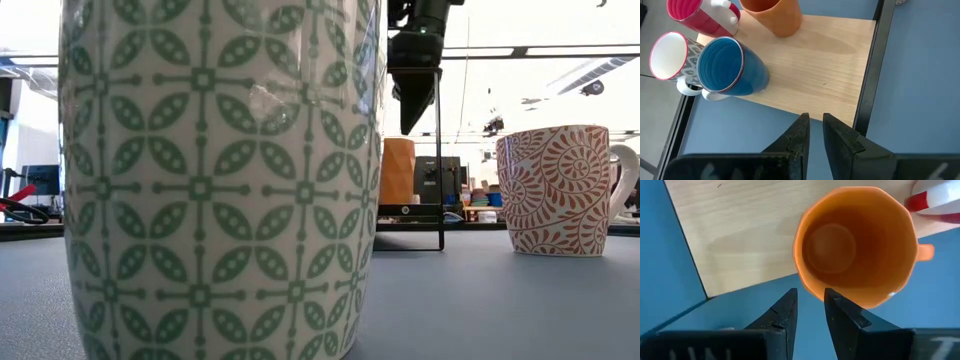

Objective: Place coffee mugs
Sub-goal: Put the orange mug on the shelf

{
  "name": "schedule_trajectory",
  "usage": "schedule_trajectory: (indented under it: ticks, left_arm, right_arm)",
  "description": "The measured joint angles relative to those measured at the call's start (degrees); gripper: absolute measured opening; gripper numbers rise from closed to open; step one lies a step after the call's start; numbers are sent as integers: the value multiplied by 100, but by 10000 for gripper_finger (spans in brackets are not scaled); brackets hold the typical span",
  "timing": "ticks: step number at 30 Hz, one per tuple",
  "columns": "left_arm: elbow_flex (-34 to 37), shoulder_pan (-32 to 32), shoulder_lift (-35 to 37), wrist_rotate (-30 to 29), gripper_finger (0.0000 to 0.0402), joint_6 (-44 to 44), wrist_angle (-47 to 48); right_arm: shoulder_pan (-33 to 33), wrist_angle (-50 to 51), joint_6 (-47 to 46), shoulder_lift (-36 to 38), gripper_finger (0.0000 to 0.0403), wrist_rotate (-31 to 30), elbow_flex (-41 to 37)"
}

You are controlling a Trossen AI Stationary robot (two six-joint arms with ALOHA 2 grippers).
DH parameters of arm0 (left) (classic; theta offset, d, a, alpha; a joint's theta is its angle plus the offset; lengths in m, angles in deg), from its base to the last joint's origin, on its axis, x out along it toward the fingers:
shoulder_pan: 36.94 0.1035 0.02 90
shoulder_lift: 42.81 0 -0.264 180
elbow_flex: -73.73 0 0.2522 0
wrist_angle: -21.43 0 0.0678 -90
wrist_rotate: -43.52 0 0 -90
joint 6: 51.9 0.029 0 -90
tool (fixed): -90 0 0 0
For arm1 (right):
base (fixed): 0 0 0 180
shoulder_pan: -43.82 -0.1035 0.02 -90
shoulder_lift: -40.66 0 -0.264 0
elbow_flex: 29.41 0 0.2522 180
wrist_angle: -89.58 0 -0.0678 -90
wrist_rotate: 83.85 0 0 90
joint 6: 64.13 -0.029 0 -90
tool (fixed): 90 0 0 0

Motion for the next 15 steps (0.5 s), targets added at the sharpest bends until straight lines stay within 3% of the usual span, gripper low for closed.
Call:
schedule_trajectory:
  ticks: [15]
  left_arm:
    - [31, 0, 0, -1, 36, -87, 15]
  right_arm:
    - [-39, 23, 1796, -196, 116, -3, -24]
